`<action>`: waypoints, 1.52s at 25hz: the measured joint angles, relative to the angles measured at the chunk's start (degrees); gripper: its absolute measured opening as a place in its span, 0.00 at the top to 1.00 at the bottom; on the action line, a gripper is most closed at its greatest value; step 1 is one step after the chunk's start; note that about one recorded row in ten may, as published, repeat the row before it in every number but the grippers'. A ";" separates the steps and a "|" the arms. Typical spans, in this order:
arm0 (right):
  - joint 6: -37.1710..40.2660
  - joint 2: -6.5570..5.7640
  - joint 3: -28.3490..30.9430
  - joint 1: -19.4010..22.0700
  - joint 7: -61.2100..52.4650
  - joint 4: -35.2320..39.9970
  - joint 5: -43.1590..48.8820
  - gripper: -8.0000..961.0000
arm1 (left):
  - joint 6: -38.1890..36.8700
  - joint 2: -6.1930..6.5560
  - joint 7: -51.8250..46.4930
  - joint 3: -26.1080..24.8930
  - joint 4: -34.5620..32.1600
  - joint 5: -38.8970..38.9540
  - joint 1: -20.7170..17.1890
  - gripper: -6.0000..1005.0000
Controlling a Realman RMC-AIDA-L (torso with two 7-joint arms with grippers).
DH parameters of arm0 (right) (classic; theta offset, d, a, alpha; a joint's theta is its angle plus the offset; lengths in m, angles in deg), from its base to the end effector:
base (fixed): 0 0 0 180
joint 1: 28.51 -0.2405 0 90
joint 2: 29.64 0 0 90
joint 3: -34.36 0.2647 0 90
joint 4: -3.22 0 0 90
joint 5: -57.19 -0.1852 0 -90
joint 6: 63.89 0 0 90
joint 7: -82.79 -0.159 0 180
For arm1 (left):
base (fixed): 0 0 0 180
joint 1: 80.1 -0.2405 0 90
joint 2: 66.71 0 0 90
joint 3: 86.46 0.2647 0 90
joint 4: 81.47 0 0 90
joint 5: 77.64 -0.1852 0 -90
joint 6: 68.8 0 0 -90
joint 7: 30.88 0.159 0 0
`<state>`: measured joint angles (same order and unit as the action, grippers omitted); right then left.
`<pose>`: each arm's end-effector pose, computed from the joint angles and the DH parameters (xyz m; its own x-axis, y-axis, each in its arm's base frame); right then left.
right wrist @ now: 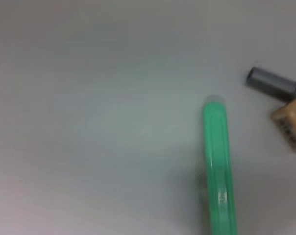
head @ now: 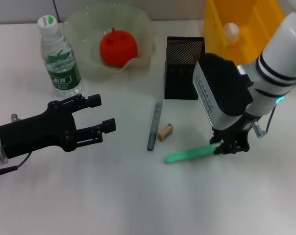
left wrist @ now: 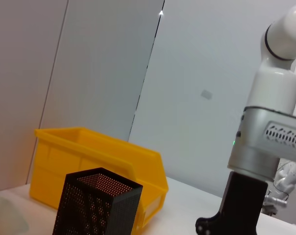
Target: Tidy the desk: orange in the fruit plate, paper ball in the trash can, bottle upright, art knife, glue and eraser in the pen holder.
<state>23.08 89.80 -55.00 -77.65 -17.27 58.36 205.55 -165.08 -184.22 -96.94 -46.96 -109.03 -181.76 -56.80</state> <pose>0.1881 0.3437 -0.0702 0.7967 0.2299 0.5590 0.1865 -0.9732 0.1345 -0.2665 0.2736 -0.0154 0.6868 0.2770 0.6720 0.4609 -0.8809 -0.1080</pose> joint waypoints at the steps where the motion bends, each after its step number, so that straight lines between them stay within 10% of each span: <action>1: 0.65 -0.04 0.06 0.13 -0.12 0.96 0.00 0.81 | -0.01 0.00 0.08 0.00 -0.02 0.06 0.00 0.20; 27: 17.44 -0.40 1.51 2.16 -0.80 41.85 18.91 0.81 | 0.31 -0.52 2.25 -4.07 0.05 0.56 0.05 0.20; 38: -0.42 -0.92 2.01 9.66 12.78 43.55 19.07 0.81 | 0.70 -0.95 3.49 -4.37 0.45 1.83 -0.26 0.20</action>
<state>22.66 88.88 -52.99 -67.99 -4.49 101.91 224.62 -164.38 -185.17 -93.45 -51.33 -108.58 -179.93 -57.06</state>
